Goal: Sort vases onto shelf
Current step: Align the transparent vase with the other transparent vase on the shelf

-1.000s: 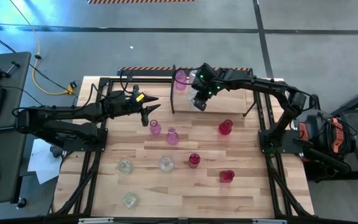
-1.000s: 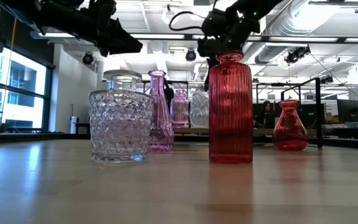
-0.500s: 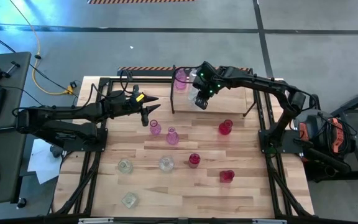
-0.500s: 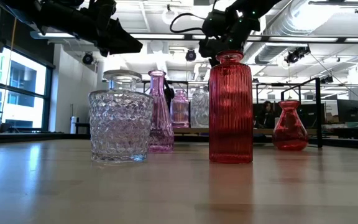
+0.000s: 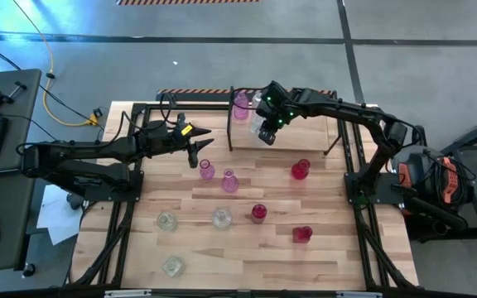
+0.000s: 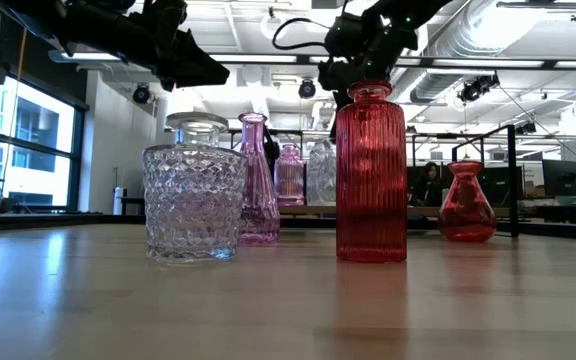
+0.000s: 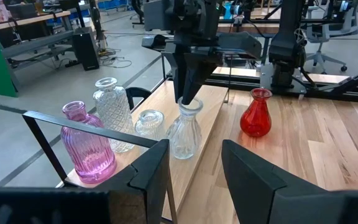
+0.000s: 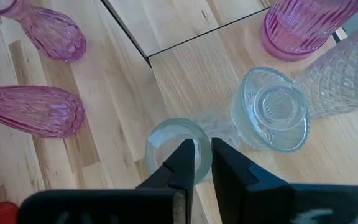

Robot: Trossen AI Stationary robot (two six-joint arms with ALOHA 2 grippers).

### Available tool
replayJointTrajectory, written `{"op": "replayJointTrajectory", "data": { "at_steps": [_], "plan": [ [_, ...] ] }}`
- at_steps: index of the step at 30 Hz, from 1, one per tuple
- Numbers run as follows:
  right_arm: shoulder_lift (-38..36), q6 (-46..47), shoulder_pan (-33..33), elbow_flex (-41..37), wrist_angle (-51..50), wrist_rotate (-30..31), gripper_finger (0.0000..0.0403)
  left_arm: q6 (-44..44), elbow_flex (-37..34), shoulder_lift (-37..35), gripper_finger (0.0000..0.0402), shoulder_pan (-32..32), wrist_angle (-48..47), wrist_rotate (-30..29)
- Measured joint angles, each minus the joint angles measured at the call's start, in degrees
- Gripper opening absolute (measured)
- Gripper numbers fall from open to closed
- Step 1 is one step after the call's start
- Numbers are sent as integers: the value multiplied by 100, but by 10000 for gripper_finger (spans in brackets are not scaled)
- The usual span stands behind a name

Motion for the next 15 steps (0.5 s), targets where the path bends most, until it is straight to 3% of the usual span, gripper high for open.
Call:
{"op": "replayJointTrajectory", "data": {
  "at_steps": [15],
  "plan": [
    [-7, -4, 0, 0, 153, 117, 36, 0, 0, 0, 140, -1, -2, 0]
  ]
}}
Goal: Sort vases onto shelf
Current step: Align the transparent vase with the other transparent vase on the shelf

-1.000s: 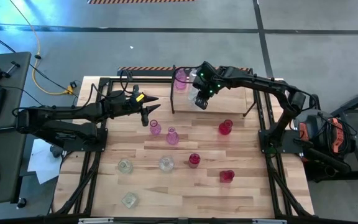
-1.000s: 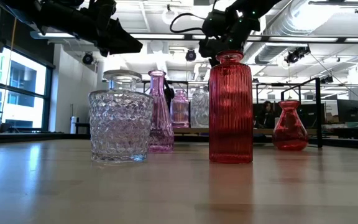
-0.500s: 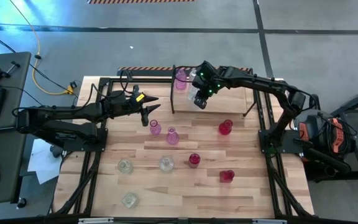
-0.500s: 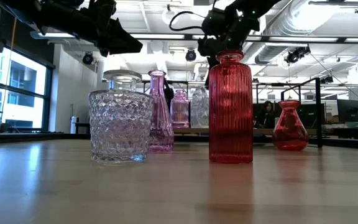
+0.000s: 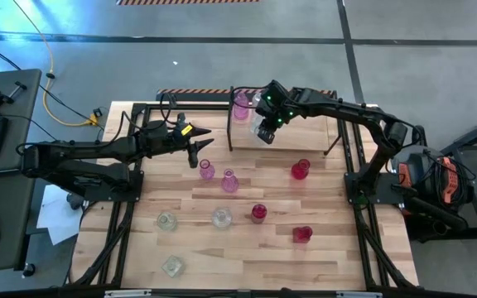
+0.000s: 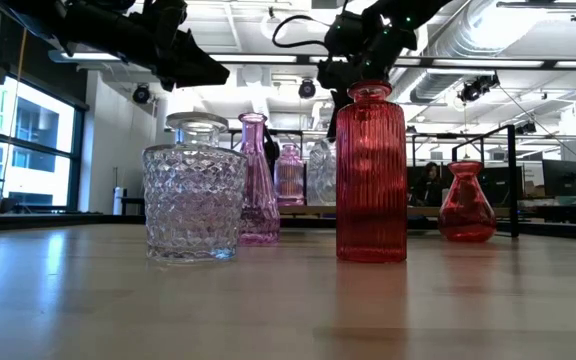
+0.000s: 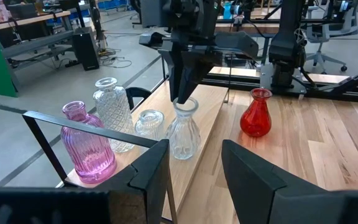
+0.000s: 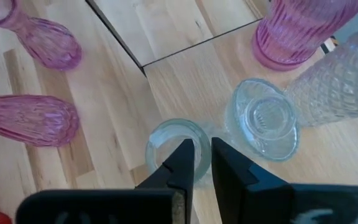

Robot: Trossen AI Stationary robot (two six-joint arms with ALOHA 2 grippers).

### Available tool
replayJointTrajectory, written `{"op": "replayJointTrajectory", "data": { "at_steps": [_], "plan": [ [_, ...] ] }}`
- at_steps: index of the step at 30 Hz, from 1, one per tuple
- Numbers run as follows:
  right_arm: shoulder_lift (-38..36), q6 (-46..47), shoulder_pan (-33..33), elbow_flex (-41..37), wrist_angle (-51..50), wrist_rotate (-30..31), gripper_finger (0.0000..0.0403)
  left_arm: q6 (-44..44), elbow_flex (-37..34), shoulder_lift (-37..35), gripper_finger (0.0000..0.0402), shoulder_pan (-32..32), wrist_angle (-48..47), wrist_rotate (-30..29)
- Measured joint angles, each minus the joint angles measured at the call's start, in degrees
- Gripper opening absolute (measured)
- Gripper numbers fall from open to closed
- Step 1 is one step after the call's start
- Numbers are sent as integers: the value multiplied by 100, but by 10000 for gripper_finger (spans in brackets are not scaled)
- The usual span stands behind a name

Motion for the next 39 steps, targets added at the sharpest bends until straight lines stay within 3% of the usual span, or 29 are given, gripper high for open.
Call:
{"op": "replayJointTrajectory", "data": {
  "at_steps": [30, 34, 39],
  "plan": [
    [-4, -153, 0, 315, -57, 332, 37, 1, 0, 0, 140, 0, -23, -2],
    [-7, -155, 0, 472, -305, 762, 37, 1, 0, 0, 140, 0, -26, 0],
    [-9, 99, 0, 507, -1214, 2044, 37, 2, 0, 0, 140, 0, -124, 0]
  ]
}}
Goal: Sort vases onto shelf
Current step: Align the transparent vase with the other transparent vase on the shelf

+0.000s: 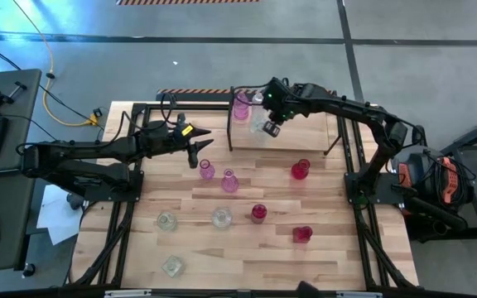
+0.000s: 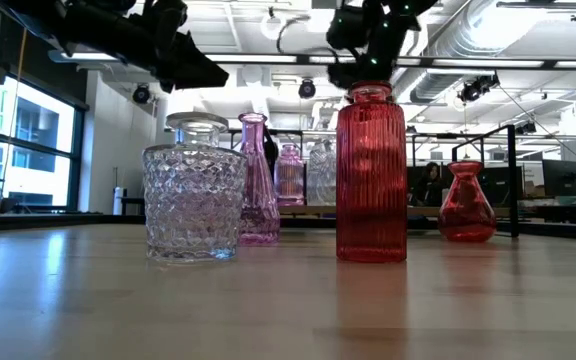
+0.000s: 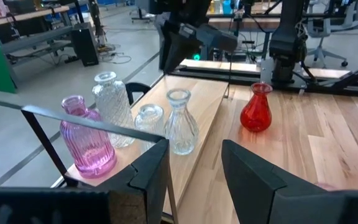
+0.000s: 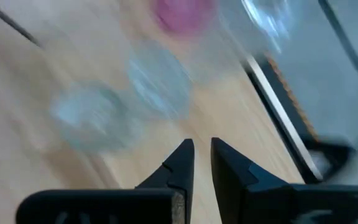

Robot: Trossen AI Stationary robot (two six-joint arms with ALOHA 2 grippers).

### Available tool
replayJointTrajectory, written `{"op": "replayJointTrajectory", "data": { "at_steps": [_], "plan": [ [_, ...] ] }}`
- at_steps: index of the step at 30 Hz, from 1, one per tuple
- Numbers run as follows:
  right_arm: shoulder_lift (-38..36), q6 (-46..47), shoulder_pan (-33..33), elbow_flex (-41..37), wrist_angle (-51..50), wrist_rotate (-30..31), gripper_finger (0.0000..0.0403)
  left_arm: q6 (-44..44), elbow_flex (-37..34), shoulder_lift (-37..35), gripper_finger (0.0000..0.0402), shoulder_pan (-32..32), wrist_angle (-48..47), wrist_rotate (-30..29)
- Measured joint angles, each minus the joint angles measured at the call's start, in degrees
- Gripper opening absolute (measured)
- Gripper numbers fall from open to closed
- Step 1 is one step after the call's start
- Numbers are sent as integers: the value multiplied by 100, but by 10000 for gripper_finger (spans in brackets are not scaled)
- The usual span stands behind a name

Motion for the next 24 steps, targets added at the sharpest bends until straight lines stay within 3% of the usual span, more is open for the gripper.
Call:
{"op": "replayJointTrajectory", "data": {
  "at_steps": [5, 14, 24],
  "plan": [
    [-82, 260, 3, -426, -294, 442, 20, 2, 0, 0, 140, 1, -206, -2],
    [-122, 241, 15, -1672, 1193, -12, 1, -87, 0, 0, 140, 1, -209, -2],
    [-286, 258, 15, -1784, 1411, -449, 0, -108, 0, 0, 140, 1, -320, -2]
  ]
}}
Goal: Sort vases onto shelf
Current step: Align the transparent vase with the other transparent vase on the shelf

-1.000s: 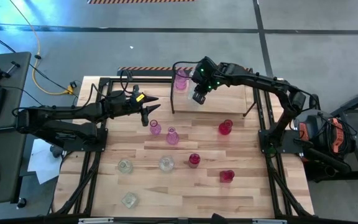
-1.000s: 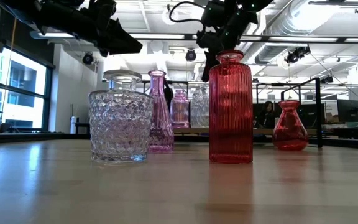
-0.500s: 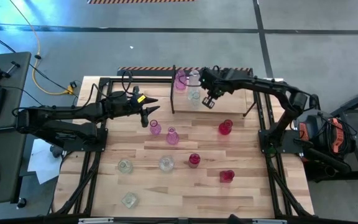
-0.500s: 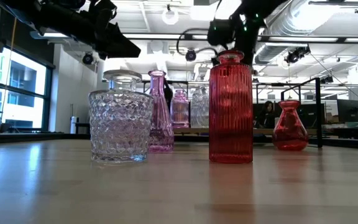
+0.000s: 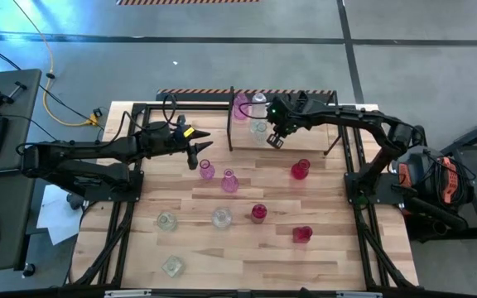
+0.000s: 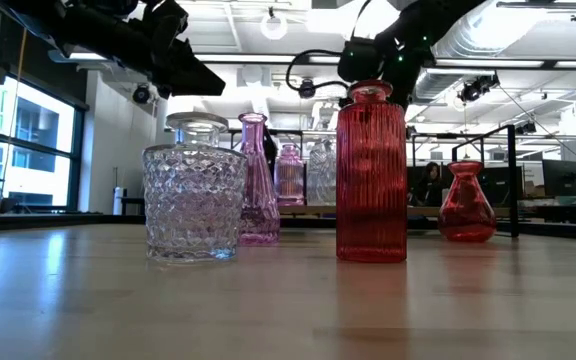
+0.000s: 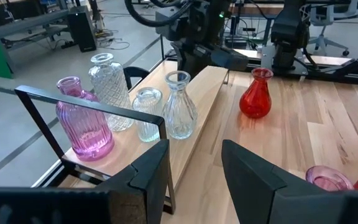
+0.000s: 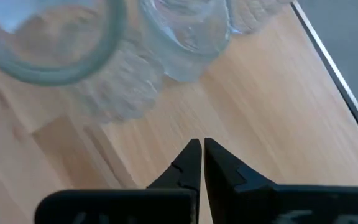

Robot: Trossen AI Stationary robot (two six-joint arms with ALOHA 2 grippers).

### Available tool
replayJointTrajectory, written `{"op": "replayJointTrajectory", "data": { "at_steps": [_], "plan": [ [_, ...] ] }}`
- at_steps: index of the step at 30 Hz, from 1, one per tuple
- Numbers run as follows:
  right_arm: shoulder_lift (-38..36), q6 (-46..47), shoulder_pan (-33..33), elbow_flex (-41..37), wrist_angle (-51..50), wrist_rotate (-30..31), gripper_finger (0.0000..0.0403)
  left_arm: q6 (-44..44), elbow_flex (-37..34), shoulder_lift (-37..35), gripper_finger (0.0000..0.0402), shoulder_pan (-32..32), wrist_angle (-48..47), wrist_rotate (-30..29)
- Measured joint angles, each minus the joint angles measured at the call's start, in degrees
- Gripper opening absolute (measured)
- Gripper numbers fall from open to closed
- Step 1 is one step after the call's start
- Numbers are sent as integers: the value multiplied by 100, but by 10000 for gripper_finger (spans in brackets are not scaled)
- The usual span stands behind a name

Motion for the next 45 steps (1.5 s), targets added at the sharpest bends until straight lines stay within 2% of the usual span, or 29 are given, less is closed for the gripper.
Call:
{"op": "replayJointTrajectory", "data": {
  "at_steps": [9, 45],
  "plan": [
    [2, 6, 156, 0, 305, -301, 0, 0, 0, 0, 140, 0, -4, 0],
    [11, 93, 304, 4, 696, -510, 0, -56, 0, 0, 140, -1, -5, 1]
  ]
}}
